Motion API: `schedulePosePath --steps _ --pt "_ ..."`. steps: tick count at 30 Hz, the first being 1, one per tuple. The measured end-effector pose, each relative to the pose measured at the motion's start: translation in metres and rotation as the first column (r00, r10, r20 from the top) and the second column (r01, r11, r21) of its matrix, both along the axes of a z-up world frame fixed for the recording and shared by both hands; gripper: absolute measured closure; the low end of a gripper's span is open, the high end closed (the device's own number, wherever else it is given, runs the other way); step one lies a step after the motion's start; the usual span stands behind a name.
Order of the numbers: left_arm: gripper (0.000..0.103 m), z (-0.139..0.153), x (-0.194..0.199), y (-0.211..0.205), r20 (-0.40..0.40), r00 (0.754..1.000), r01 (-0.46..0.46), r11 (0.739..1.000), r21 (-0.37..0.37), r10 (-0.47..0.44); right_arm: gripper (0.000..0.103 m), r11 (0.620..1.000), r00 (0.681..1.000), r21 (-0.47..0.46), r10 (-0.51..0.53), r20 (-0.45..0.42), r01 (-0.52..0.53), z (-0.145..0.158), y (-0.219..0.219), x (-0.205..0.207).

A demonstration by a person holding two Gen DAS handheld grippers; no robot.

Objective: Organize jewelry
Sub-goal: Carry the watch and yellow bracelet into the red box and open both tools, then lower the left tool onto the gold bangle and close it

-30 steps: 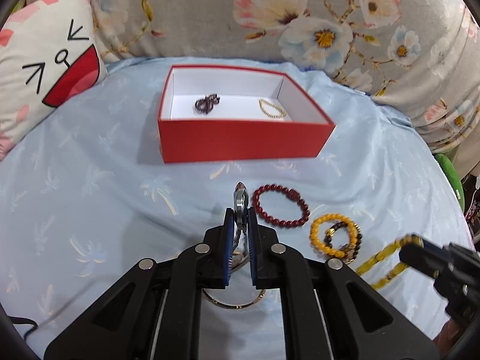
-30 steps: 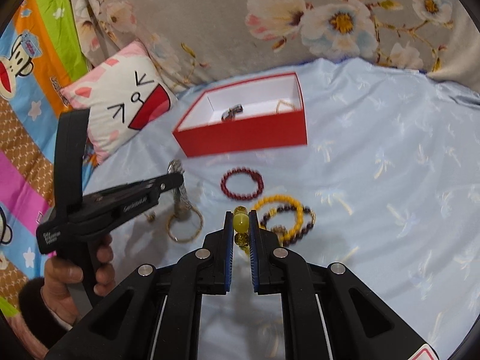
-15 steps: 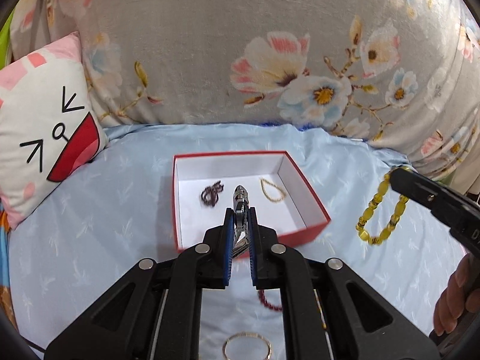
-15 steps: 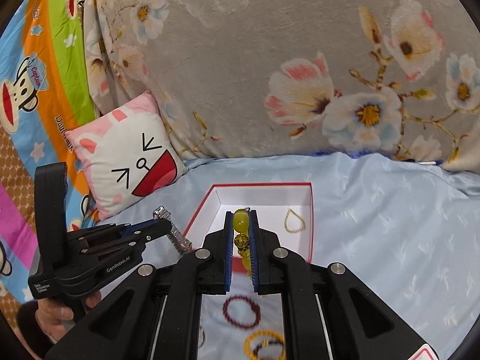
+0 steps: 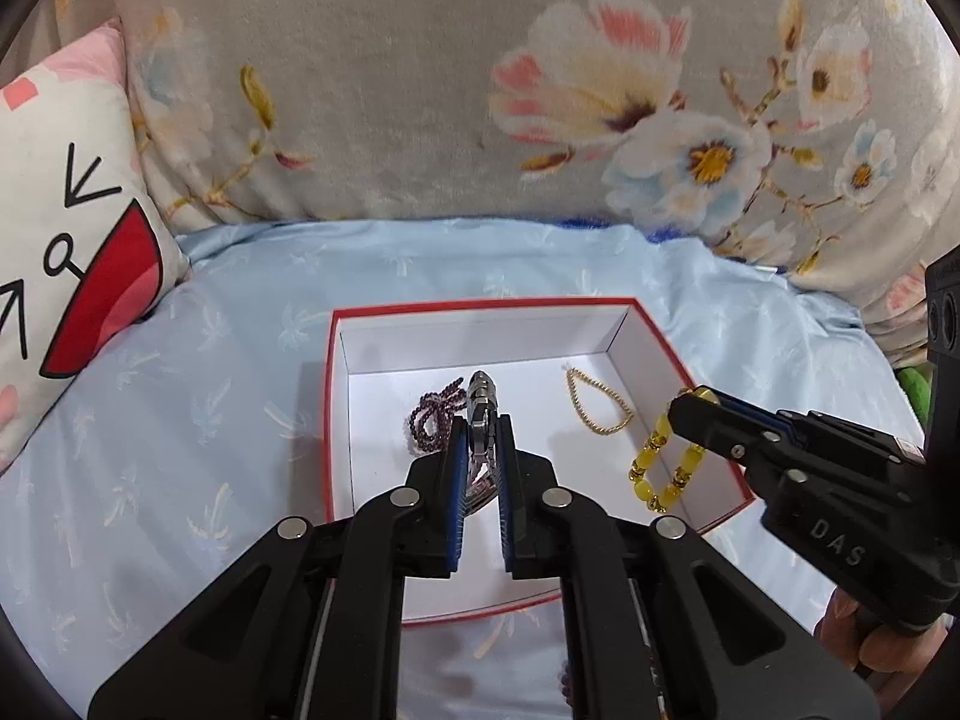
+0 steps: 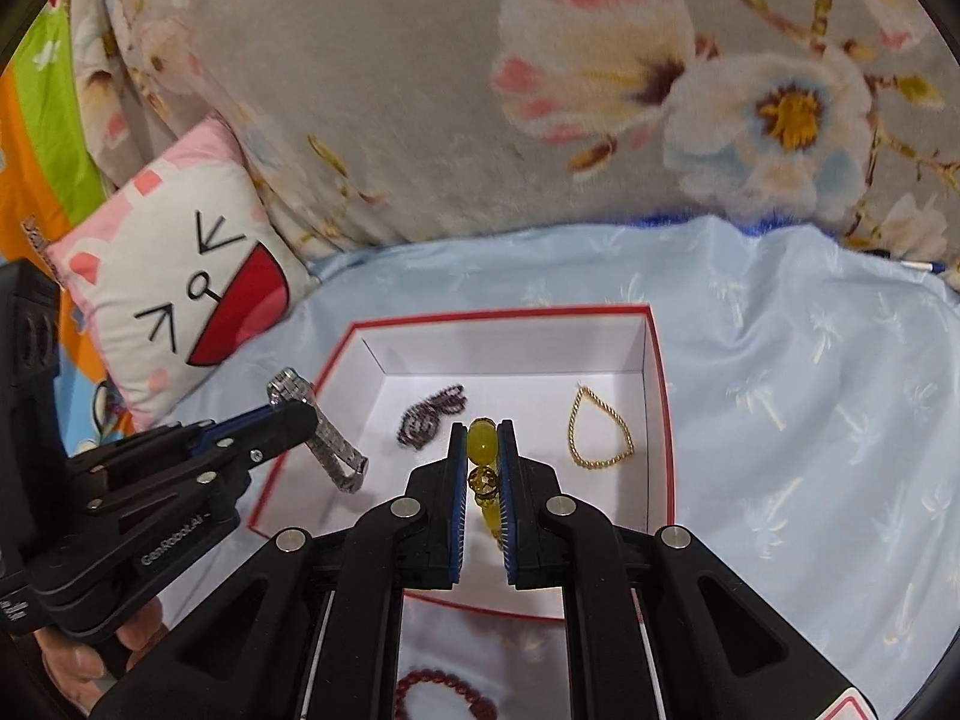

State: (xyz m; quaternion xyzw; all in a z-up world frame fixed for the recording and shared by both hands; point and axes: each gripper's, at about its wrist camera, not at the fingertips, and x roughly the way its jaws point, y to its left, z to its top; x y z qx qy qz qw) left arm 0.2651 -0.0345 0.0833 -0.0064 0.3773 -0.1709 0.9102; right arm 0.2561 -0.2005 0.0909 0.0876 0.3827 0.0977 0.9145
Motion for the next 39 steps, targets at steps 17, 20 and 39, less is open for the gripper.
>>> schedulePosePath --steps 17,20,39 --pt "0.061 -0.007 0.009 0.003 0.033 0.997 -0.076 0.996 0.049 0.074 0.069 0.992 0.994 -0.079 -0.09 0.067 0.095 0.004 -0.023 -0.017" --pt "0.061 0.007 -0.006 0.005 0.069 0.995 -0.068 0.996 0.051 0.065 0.067 0.994 0.992 -0.065 -0.081 0.095 0.087 0.015 -0.024 -0.04" --pt "0.061 -0.044 -0.179 0.034 -0.029 0.996 -0.076 0.994 0.081 0.078 0.065 0.992 0.993 -0.053 -0.115 0.022 0.116 -0.025 -0.035 -0.225"
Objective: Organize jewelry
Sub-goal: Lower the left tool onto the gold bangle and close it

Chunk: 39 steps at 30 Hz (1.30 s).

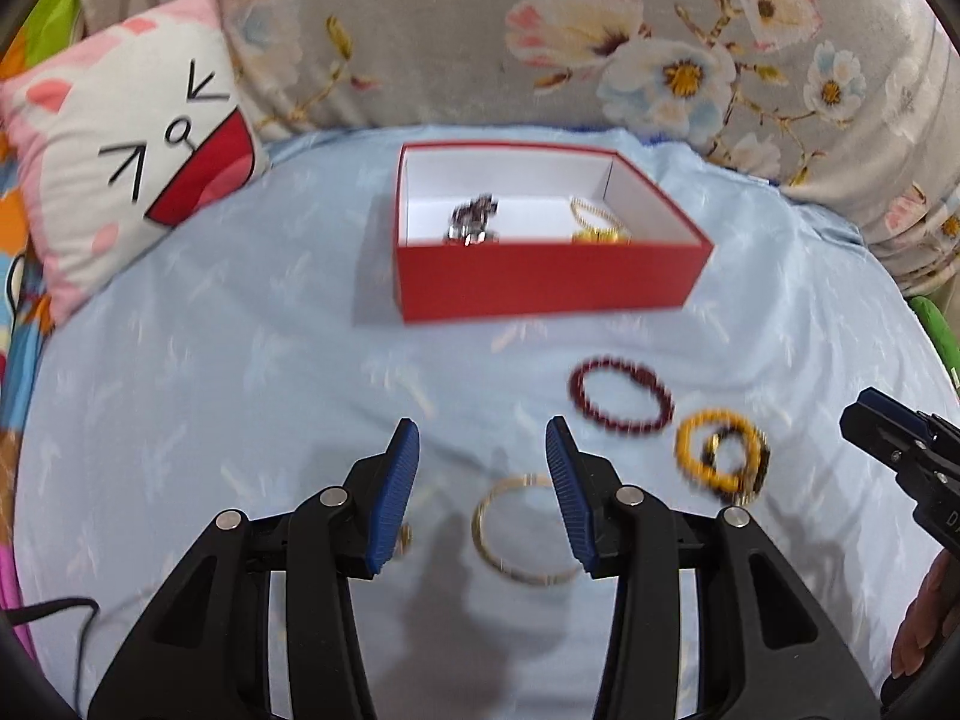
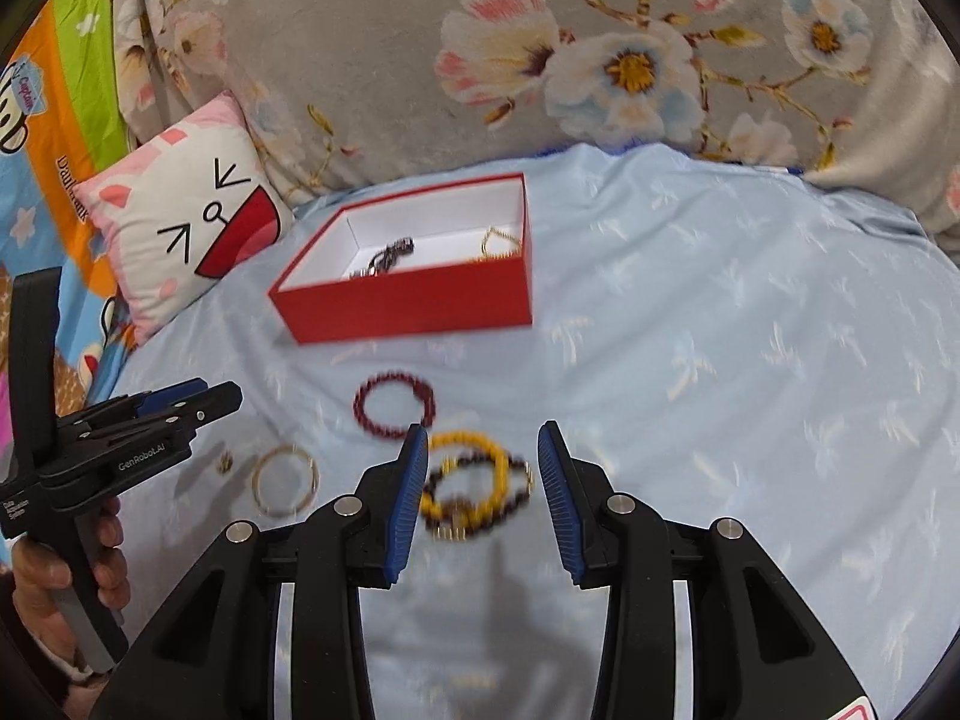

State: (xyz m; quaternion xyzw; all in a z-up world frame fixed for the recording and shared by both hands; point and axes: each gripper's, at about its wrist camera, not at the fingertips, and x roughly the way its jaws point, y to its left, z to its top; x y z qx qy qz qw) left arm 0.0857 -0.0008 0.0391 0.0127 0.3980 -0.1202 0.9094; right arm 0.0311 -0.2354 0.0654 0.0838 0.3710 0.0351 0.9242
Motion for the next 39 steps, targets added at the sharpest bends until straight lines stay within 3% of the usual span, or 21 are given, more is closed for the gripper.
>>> schedulePosePath --steps 6,10,18,23,27,31,39 --pt "0.06 -0.02 -0.025 0.001 -0.032 0.999 -0.012 1.0 -0.003 0.012 0.065 1.0 0.999 0.015 -0.009 -0.053 0.01 -0.024 0.003 -0.022" --pt "0.04 -0.03 -0.033 -0.007 -0.033 0.999 0.013 1.0 0.007 -0.012 0.065 1.0 0.998 0.03 -0.006 -0.069 0.008 -0.032 0.007 -0.029" --pt "0.037 -0.048 -0.019 -0.026 -0.075 0.997 0.031 0.998 0.063 -0.026 0.065 0.999 0.998 0.043 0.003 -0.062 -0.001 -0.029 0.009 -0.031" --pt "0.025 -0.054 -0.017 -0.037 -0.055 0.998 0.035 0.993 0.117 -0.029 0.065 0.999 0.998 0.044 0.005 -0.065 -0.002 -0.029 0.009 -0.029" --pt "0.026 -0.054 -0.011 -0.037 -0.05 0.999 0.02 0.994 0.109 -0.014 0.065 0.999 0.997 0.047 0.005 -0.075 -0.002 -0.032 0.009 -0.024" --pt "0.044 -0.052 -0.009 -0.036 -0.034 0.999 0.008 0.994 0.105 -0.005 0.065 0.999 0.997 0.046 0.011 -0.082 -0.007 -0.035 0.011 -0.019" --pt "0.045 -0.049 -0.011 -0.026 -0.026 1.0 -0.007 0.999 0.052 0.009 0.065 0.999 0.997 0.04 0.019 -0.079 -0.016 -0.036 0.014 0.001"
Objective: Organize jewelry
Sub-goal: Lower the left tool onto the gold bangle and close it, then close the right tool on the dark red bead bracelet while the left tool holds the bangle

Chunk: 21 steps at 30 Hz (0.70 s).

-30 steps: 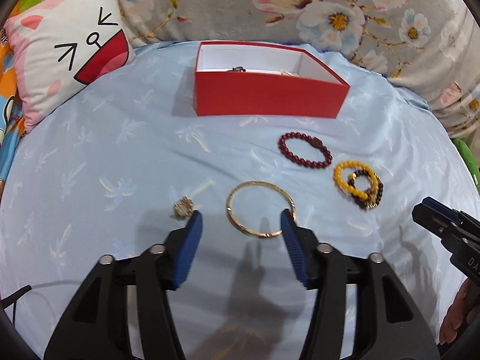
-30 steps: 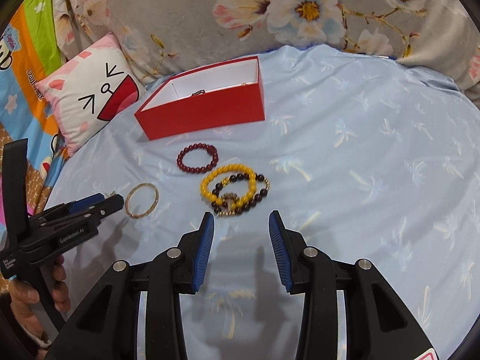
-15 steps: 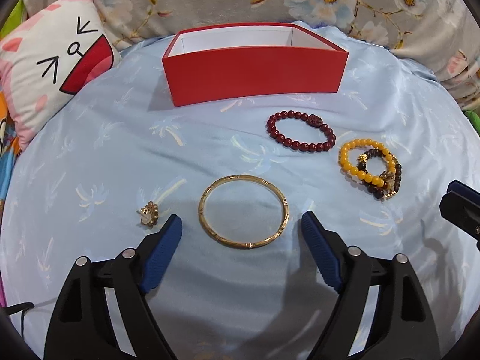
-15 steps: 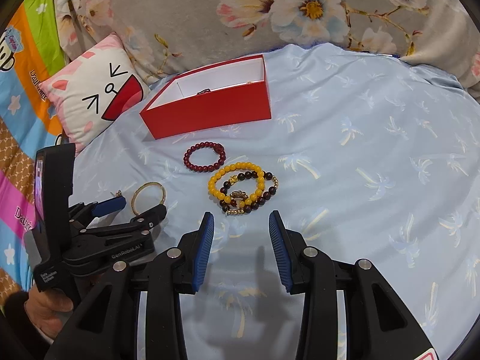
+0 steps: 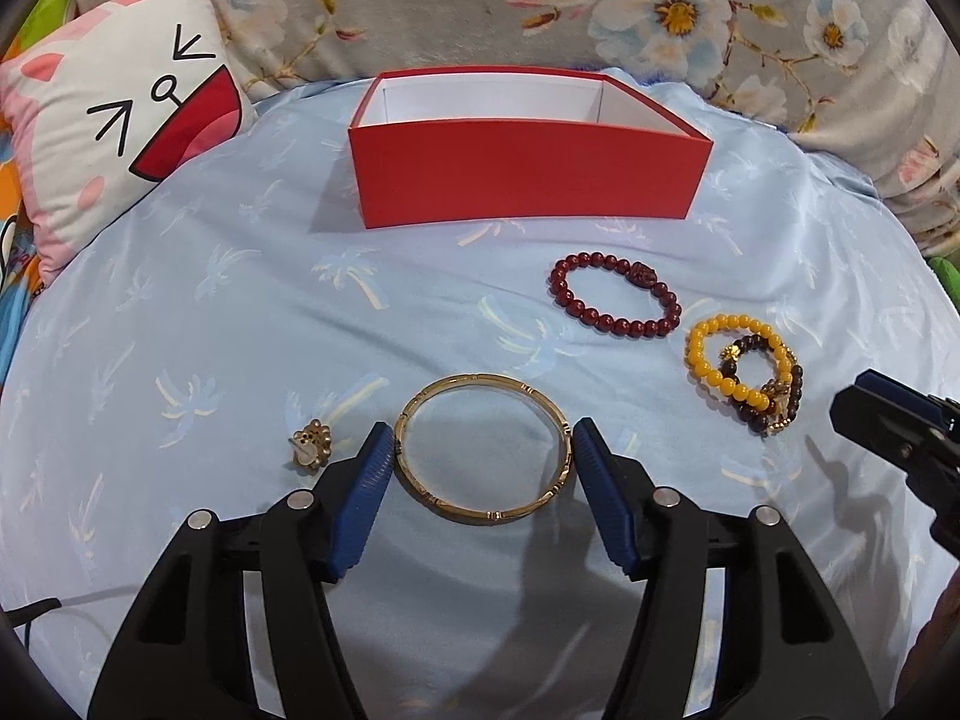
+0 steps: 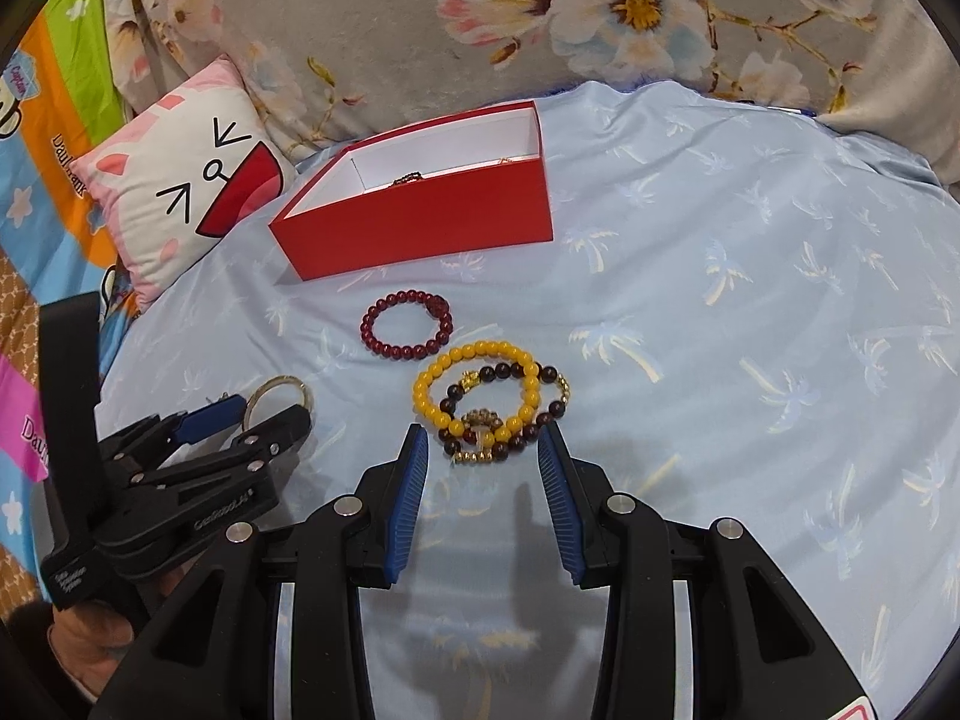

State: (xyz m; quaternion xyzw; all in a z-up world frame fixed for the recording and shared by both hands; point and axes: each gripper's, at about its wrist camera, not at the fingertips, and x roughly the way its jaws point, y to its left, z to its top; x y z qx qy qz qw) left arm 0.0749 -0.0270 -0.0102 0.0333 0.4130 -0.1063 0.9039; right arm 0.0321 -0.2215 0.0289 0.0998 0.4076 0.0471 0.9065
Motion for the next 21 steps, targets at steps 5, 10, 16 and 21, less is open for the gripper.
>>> schedulePosePath --steps 5,10,16,21 --pt "0.045 -0.001 0.001 0.001 -0.007 1.0 -0.008 1.0 -0.007 0.008 0.065 1.0 1.0 -0.01 0.008 0.005 -0.008 0.001 0.003 0.02" --pt "0.044 0.0 0.0 0.003 -0.006 1.0 -0.014 1.0 -0.008 0.014 0.065 0.997 0.998 -0.039 0.064 0.01 -0.063 0.004 0.023 0.043" --pt "0.044 0.0 0.001 0.01 -0.008 0.999 -0.042 0.998 -0.036 0.042 0.065 0.992 0.995 -0.085 0.097 -0.006 -0.097 -0.006 0.045 0.073" --pt "0.044 -0.001 0.001 0.009 -0.009 0.999 -0.034 0.999 -0.018 0.034 0.068 0.991 0.996 -0.102 0.086 -0.026 -0.088 -0.014 0.047 0.092"
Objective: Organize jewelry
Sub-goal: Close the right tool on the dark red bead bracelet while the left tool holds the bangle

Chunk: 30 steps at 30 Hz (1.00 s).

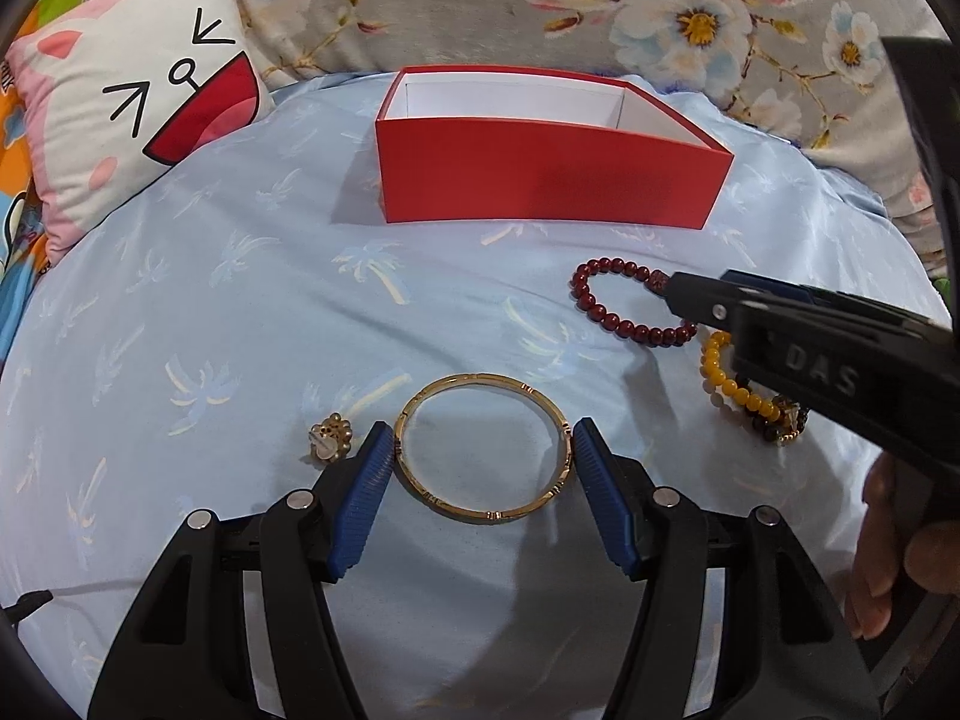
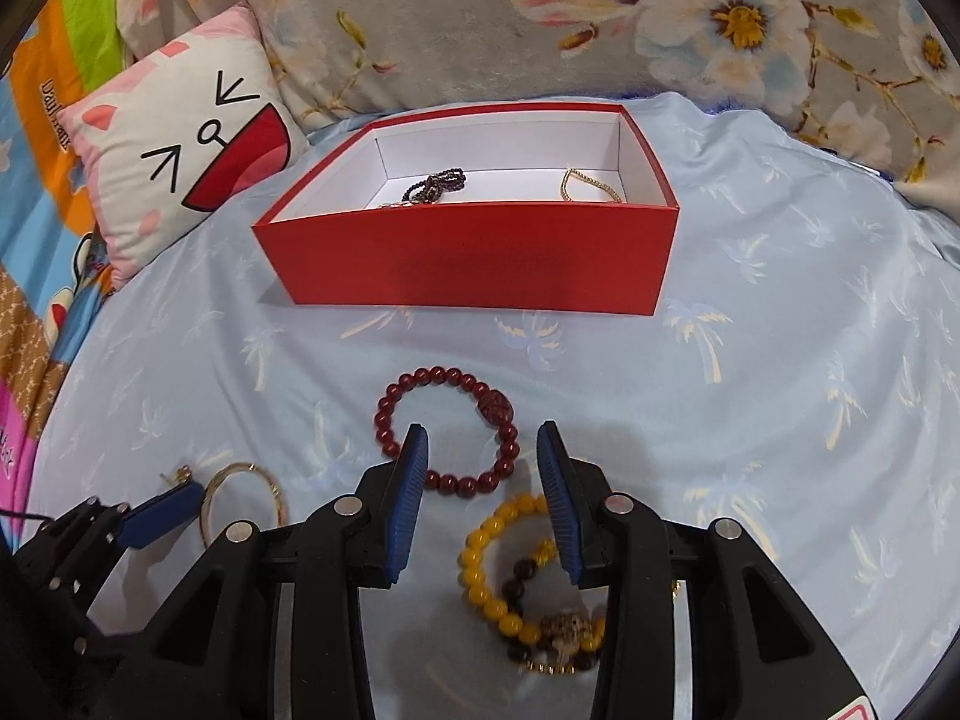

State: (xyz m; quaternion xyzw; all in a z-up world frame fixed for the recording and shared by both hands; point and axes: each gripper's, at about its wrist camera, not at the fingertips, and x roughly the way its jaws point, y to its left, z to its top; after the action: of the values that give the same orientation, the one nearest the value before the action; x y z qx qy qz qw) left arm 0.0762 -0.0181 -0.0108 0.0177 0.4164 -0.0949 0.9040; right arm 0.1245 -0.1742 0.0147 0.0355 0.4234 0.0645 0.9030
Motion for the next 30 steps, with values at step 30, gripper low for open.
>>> schedulePosePath --steps 30 --pt "0.044 0.008 0.009 0.0 -0.009 0.999 -0.032 0.999 -0.01 0.032 0.095 0.996 0.996 0.038 -0.081 -0.022 0.082 0.014 -0.023 -0.067"
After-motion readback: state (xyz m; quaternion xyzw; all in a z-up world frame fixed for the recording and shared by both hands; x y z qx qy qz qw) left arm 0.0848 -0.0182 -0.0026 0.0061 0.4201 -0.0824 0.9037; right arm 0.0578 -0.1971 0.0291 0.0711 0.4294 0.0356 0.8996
